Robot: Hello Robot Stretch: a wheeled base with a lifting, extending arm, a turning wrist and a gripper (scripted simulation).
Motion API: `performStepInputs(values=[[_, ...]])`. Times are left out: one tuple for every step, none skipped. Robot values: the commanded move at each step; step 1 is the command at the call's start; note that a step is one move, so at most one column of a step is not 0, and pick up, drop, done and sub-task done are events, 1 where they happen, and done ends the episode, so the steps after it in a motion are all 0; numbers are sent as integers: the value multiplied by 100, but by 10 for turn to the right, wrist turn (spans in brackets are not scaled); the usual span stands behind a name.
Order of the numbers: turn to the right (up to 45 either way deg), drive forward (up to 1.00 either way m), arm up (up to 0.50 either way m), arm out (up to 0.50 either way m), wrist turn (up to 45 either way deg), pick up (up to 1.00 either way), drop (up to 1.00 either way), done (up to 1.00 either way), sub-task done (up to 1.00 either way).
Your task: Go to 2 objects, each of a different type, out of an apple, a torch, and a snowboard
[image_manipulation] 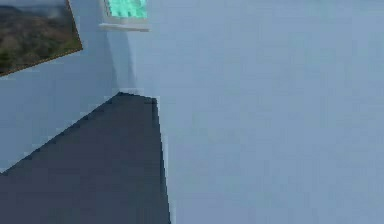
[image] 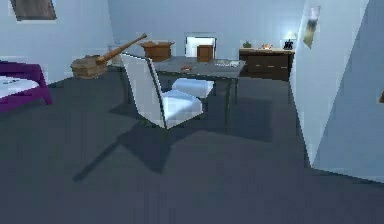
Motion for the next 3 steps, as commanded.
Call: performStepInputs(values=[[180,0,0,0,0,0,0,0,0],[0,100,0,0,0,0,0,0,0],[0,100,0,0,0,0,0,0,0]])
